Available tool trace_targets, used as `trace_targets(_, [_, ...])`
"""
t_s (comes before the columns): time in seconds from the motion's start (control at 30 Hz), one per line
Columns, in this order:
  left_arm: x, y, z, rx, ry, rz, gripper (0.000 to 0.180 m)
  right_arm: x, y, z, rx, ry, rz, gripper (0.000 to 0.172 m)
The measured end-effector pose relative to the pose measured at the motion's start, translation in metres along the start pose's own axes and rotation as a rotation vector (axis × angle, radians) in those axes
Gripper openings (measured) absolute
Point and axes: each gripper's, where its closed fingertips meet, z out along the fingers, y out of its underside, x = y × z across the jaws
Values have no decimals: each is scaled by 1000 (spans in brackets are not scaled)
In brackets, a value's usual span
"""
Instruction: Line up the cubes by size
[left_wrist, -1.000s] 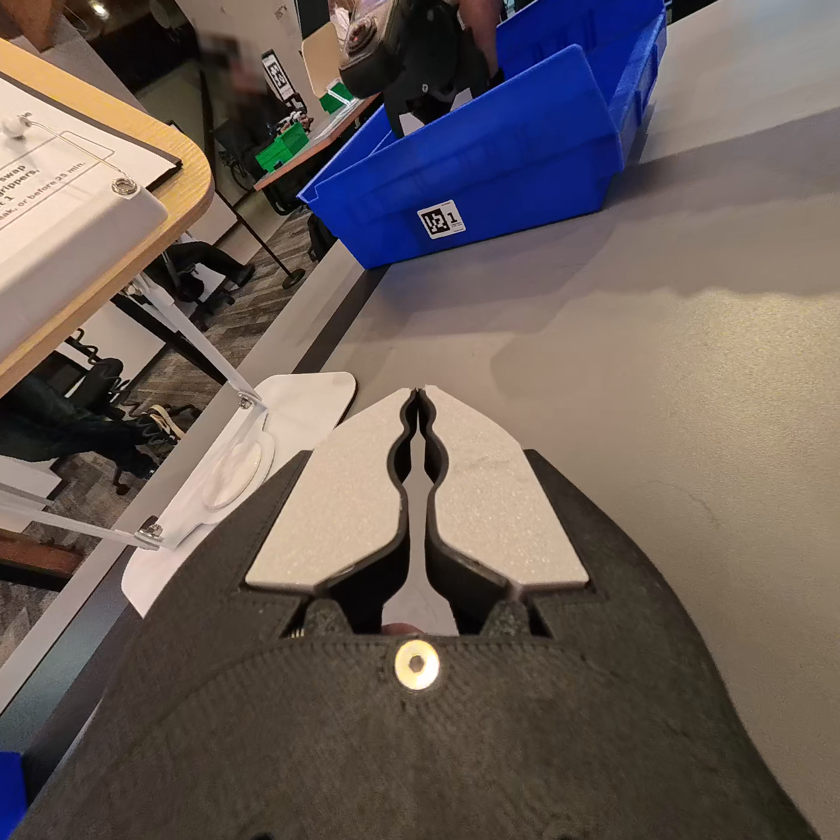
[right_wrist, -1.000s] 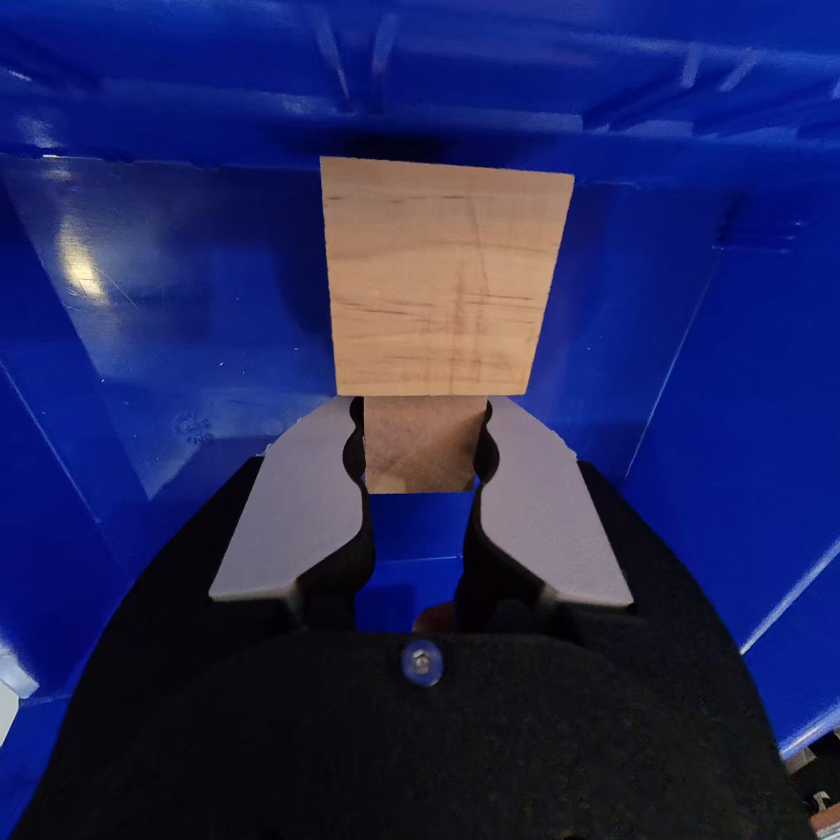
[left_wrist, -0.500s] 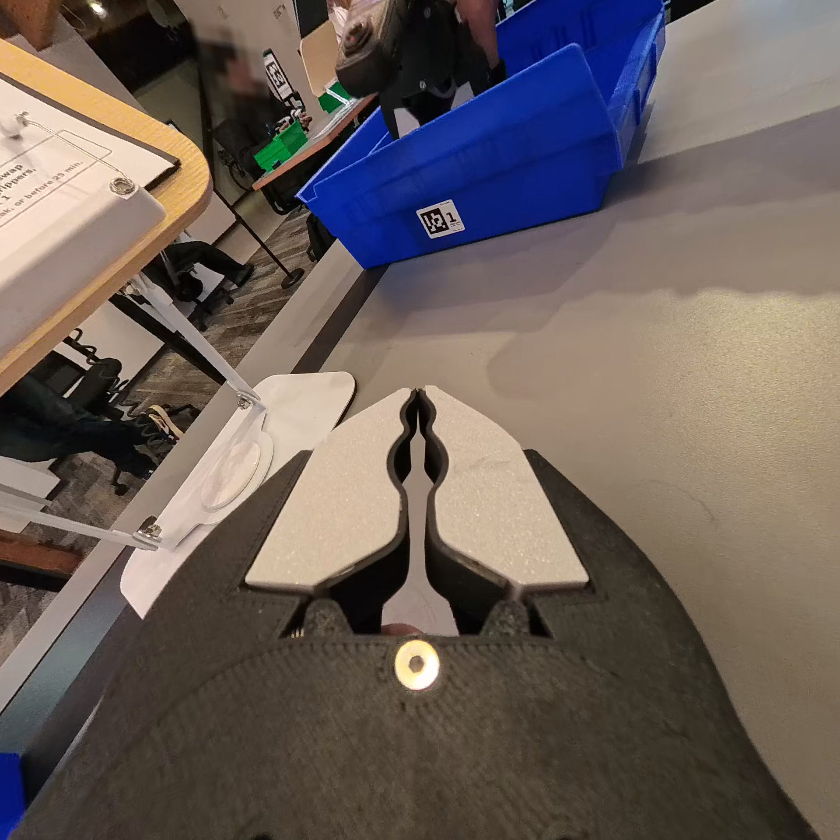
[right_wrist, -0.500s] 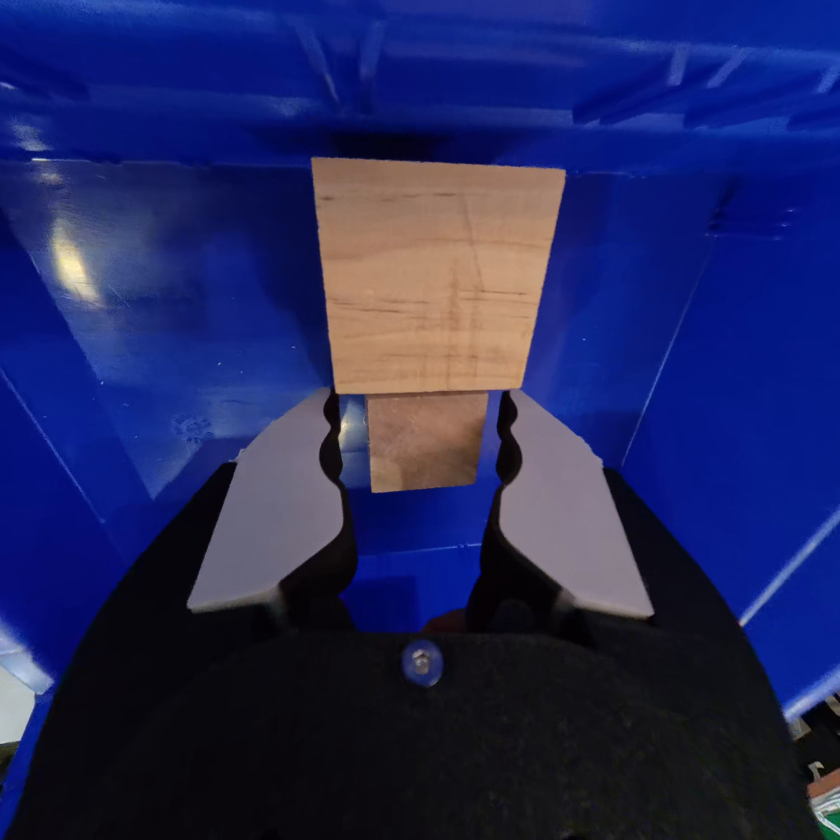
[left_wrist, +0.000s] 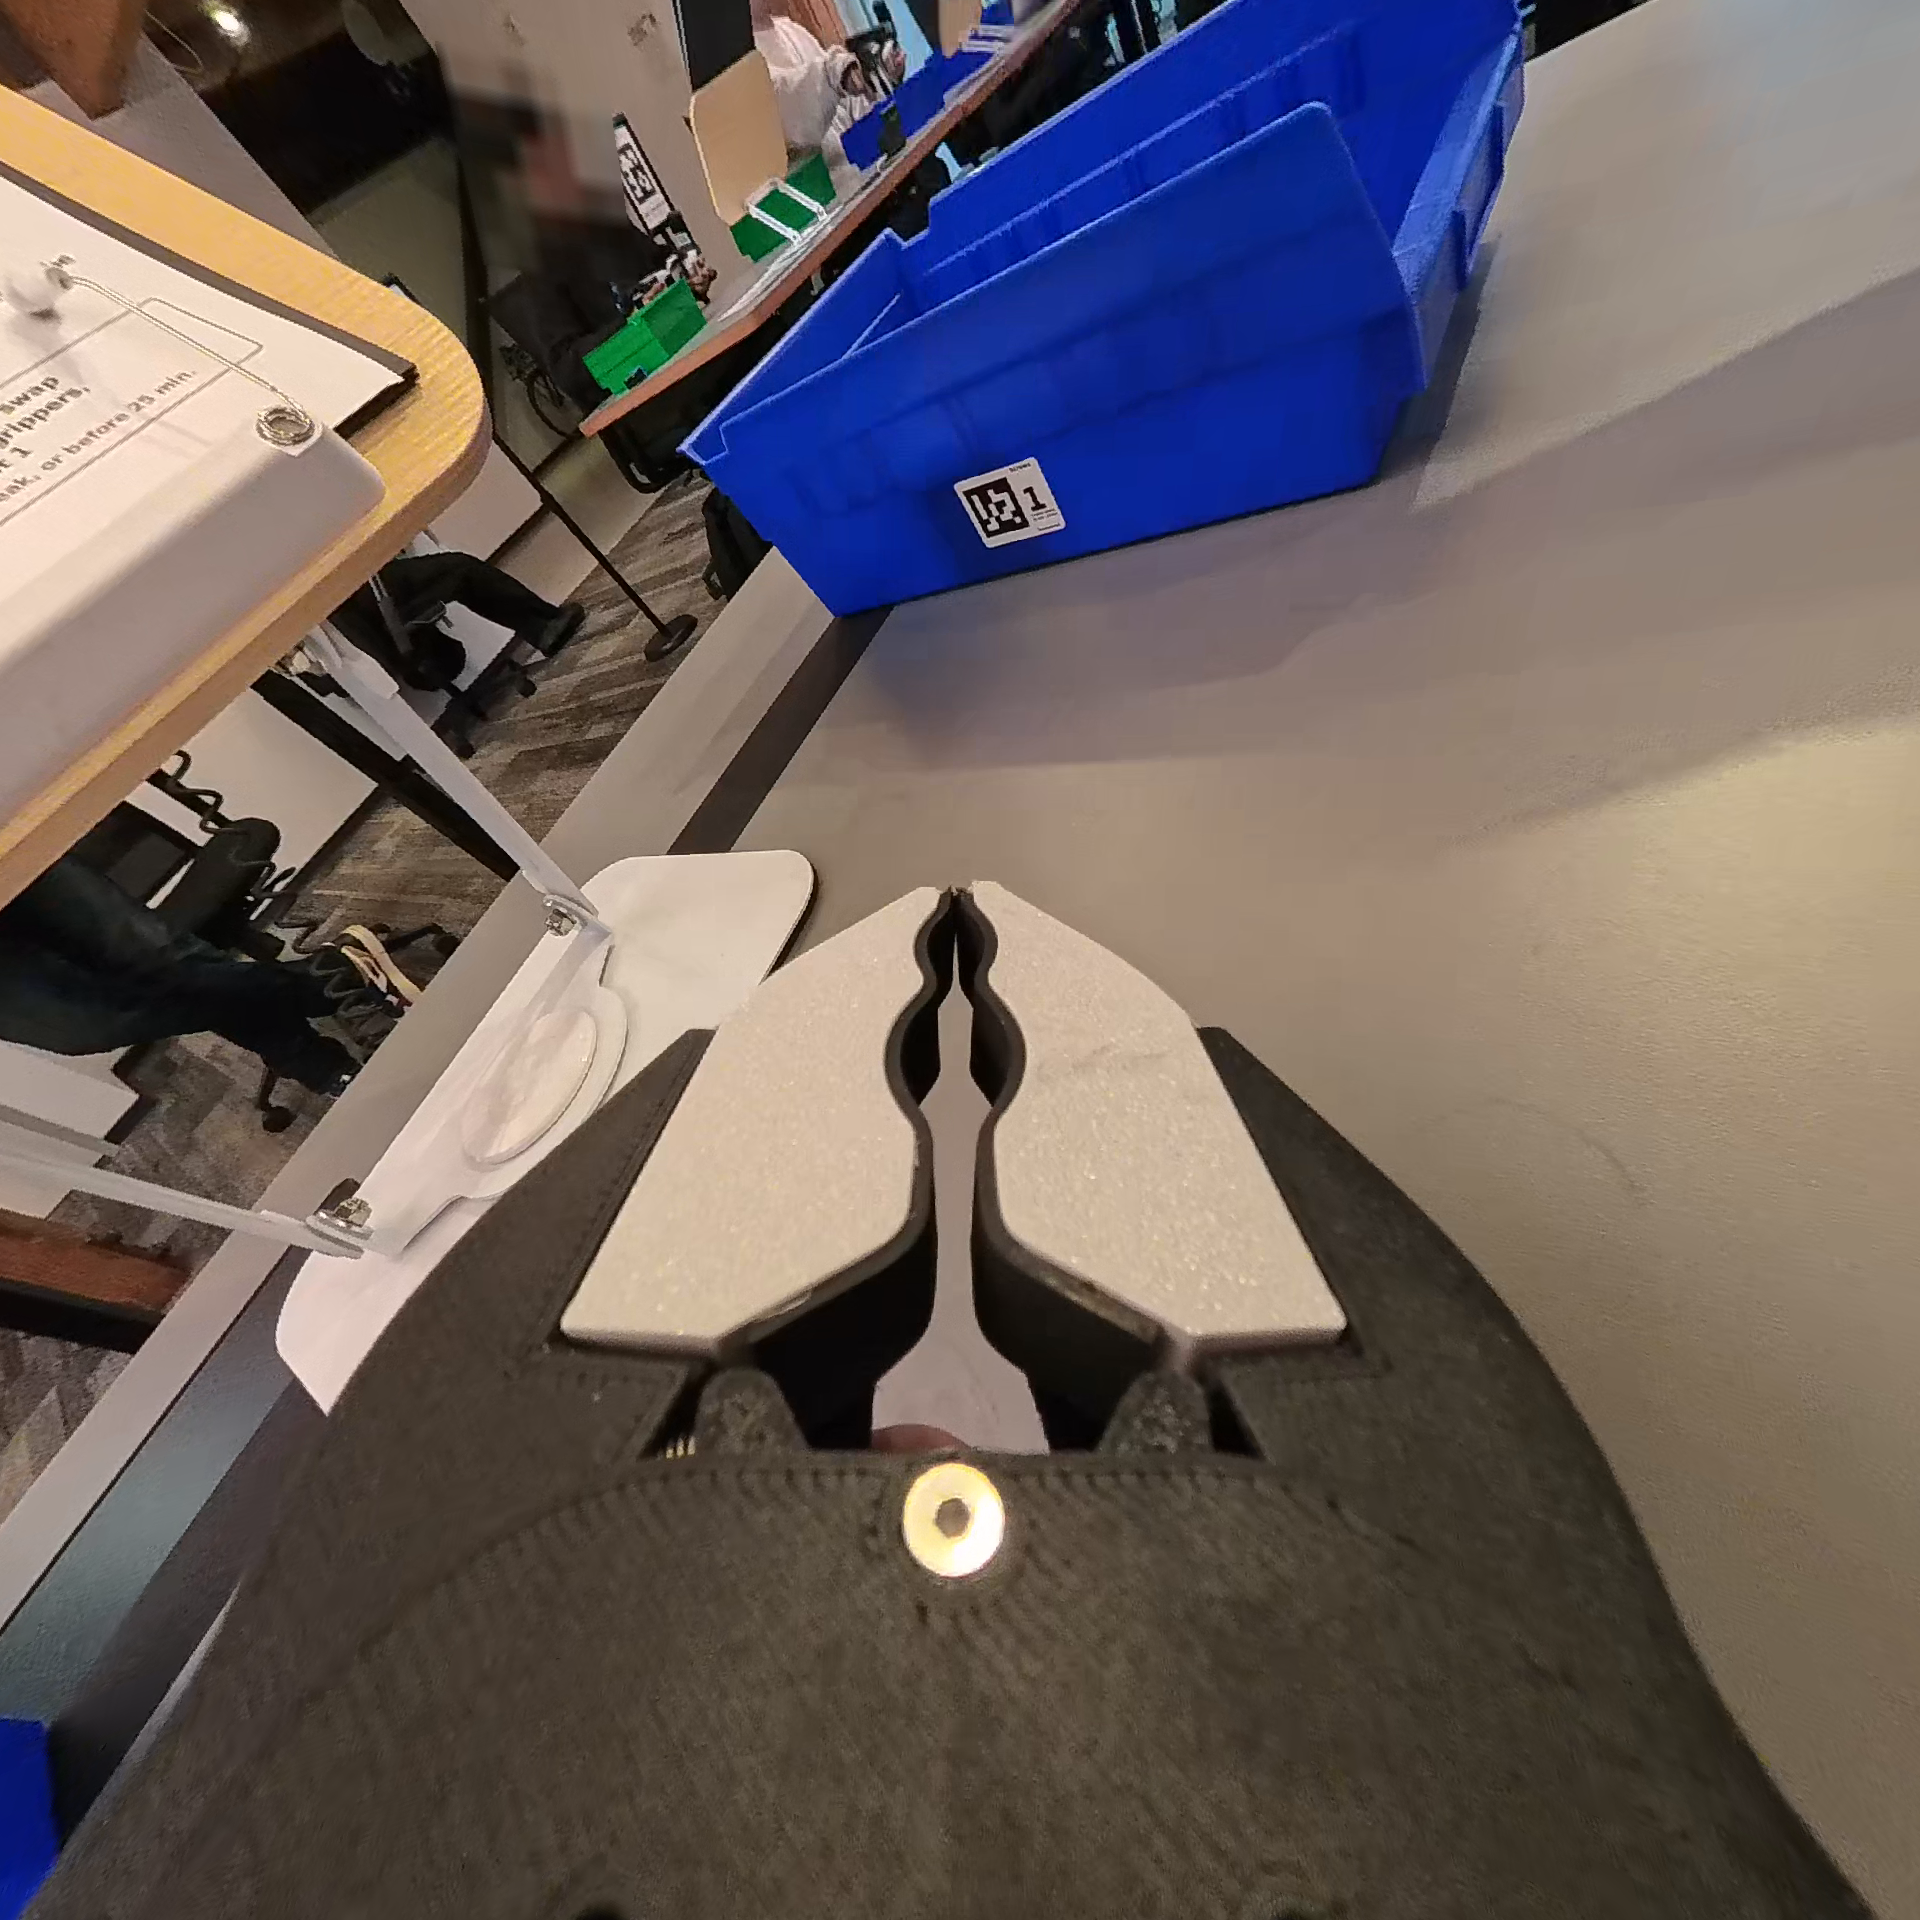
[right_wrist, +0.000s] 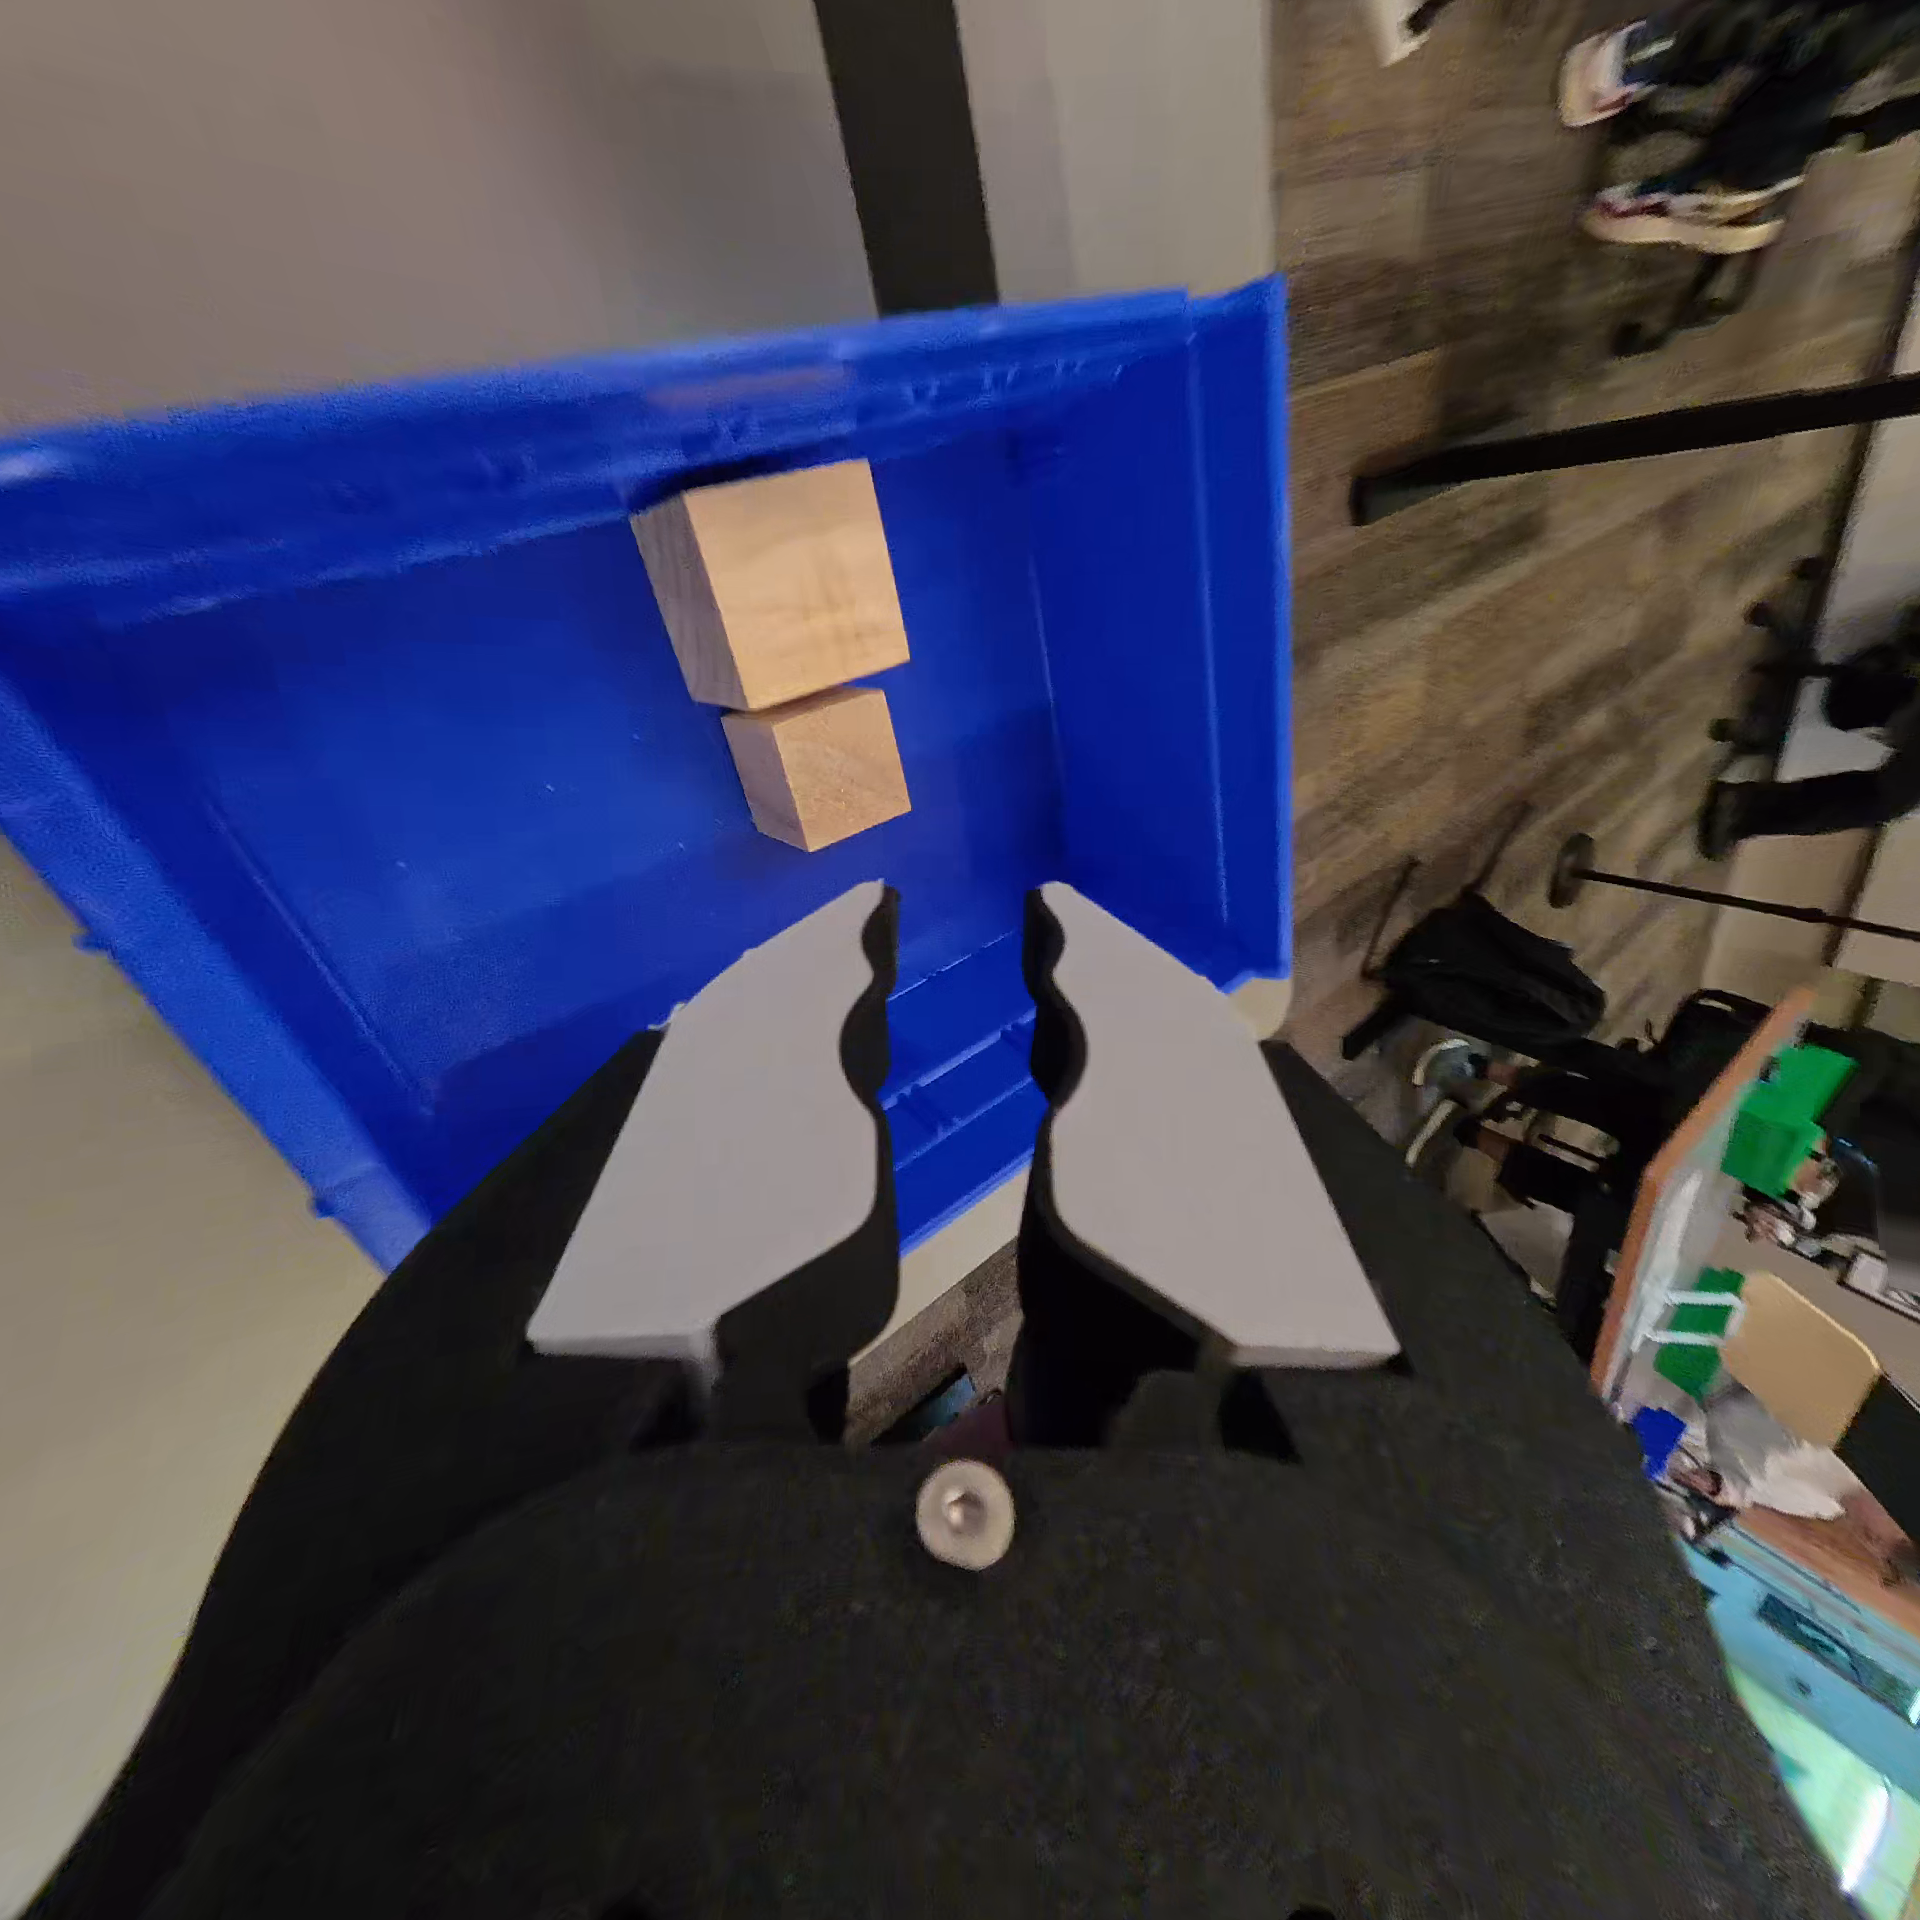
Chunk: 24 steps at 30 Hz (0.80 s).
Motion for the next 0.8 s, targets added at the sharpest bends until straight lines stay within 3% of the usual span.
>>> trace_targets(0.13, [0,0,0,-3,-2,3,0,-35,-38,-45,135,83,37,1])
trace_targets(0.3, [0,1,1,-4,-5,3,0,-101,-120,-71,437,73,79,0])
trace_targets(0.43, [-2,0,0,-1,-12,1,0,-137,-172,-52,554,33,147,1])
trace_targets(0.63, [-4,-1,-2,15,-19,-9,0,-141,-246,-35,833,-14,483,3])
trace_targets(0.73, [-5,-2,-2,23,-17,-15,0,-137,-267,-18,951,-61,681,2])
trace_targets(0.8, [-6,-3,-3,32,-18,-30,0,-140,-275,0,960,-72,716,2])
